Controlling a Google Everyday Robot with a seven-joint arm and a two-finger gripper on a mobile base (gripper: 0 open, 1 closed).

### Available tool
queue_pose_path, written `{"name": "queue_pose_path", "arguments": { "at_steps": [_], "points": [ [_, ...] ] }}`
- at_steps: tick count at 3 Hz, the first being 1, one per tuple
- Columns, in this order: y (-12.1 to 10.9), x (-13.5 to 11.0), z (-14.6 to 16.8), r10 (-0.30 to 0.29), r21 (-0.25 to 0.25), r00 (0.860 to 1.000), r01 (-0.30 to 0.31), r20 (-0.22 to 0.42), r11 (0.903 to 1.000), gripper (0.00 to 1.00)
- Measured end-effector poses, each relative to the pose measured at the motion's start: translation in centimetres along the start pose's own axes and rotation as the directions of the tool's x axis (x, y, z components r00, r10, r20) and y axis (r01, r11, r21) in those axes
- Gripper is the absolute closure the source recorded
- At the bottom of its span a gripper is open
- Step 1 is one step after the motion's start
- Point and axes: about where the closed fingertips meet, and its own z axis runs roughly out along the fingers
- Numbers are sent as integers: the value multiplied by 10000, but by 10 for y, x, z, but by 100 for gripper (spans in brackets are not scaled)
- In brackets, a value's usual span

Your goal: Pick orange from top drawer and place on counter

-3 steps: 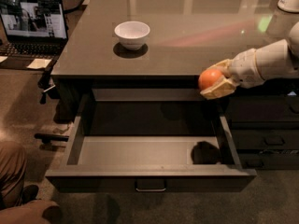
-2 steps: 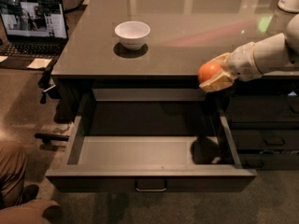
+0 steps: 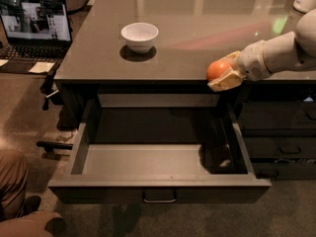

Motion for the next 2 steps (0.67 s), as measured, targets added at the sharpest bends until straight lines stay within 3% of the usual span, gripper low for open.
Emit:
{"name": "queue_pose_path", "arguments": {
  "at_steps": [2],
  "points": [
    [-4,-2,0,90,166,10000,-91,35,9998,100]
  ]
}}
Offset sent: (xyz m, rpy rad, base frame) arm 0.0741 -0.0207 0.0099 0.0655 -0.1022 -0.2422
